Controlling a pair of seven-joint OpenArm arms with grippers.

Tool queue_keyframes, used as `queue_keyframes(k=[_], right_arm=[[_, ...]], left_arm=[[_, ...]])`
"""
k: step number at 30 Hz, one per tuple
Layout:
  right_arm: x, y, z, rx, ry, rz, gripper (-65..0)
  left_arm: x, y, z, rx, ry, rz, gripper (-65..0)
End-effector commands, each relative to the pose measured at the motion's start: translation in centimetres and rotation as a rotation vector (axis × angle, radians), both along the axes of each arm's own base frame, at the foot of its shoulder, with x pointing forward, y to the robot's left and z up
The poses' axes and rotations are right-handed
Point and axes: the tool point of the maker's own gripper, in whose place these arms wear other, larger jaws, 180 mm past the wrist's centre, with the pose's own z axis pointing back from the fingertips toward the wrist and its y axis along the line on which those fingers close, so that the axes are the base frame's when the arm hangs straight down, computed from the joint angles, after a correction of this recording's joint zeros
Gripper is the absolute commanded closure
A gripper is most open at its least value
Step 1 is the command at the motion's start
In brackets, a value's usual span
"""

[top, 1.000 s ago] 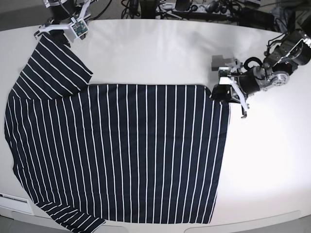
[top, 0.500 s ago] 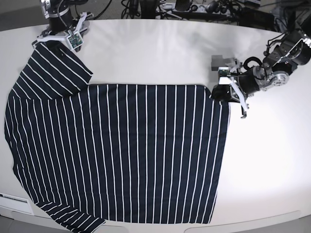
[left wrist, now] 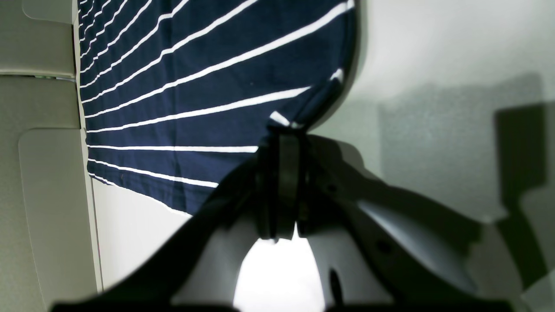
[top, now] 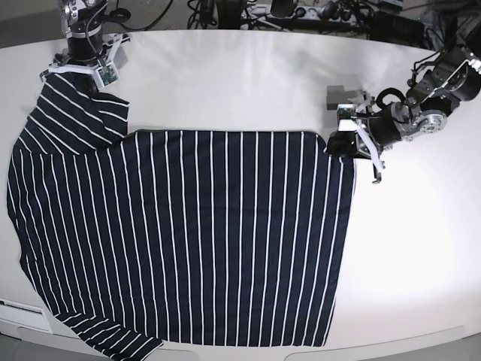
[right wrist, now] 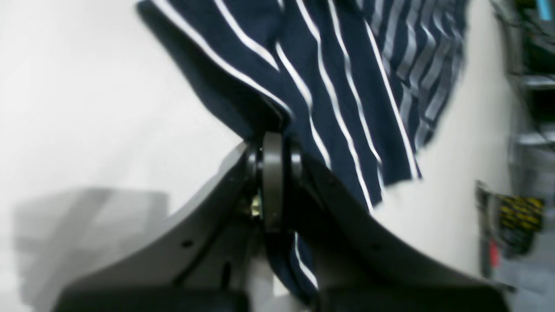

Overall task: Fold the T-shirt properly
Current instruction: 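Pull the grasped shoulder edges away from the hem with both grippers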

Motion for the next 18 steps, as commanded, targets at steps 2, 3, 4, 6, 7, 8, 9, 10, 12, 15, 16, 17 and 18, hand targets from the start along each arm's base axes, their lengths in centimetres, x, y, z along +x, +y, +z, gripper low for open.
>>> queue_keyframes(k=[2, 3, 4, 6, 7, 8, 9, 10, 12, 15, 16, 17, 18], right_arm=[[0.7, -0.8, 1.6, -0.063, -0.057, -0.002, 0.0], [0.9, -1.0, 2.3, -0.086, -0.084, -0.002, 0.0], [1.2, -1.0, 3.0, -0.099, -0.112, -0.003, 0.0], [1.4, -0.9, 4.1, -0.1, -0.142, -0.002, 0.0], [1.5, -0.7, 4.6, -0.098, -0.155, 0.002, 0.0], [1.4, -0.6, 5.1, -0.098, -0.159, 0.007, 0.0], [1.2, -0.5, 5.7, -0.1, -0.16, 0.012, 0.0], [1.1, -0.6, 6.3, -0.114, -0.166, 0.018, 0.0], [0.4, -0.7, 7.5, -0.153, -0.174, 0.03, 0.0], [-0.7, -1.0, 8.7, -0.192, -0.166, 0.05, 0.0], [-1.2, -1.2, 8.8, -0.197, -0.152, 0.053, 0.0], [-1.7, -1.5, 8.8, -0.206, -0.138, 0.053, 0.0], [-2.3, -1.8, 8.8, -0.216, -0.119, 0.051, 0.0]], left_arm=[[-0.7, 2.6, -1.3, 0.116, 0.028, 0.016, 0.0], [-0.3, 2.6, -0.9, 0.11, 0.003, 0.022, 0.0], [0.0, 2.5, -0.5, 0.103, -0.02, 0.026, 0.0], [0.4, 2.5, 0.2, 0.102, -0.055, 0.029, 0.0], [0.5, 2.5, 0.6, 0.104, -0.066, 0.025, 0.0], [0.3, 2.4, 1.1, 0.106, -0.072, 0.017, 0.0], [0.0, 2.3, 1.4, 0.106, -0.073, 0.005, 0.0], [-0.4, 2.2, 1.9, 0.106, -0.075, -0.01, 0.0], [-1.6, 1.8, 2.8, 0.102, -0.073, -0.044, 0.0], [-2.9, 1.4, 4.2, 0.104, -0.087, -0.073, 0.0], [-3.3, 1.4, 4.6, 0.108, -0.09, -0.079, 0.0], [-3.6, 1.4, 5.0, 0.111, -0.098, -0.082, 0.0], [-4.0, 1.3, 5.4, 0.108, -0.101, -0.09, 0.0]])
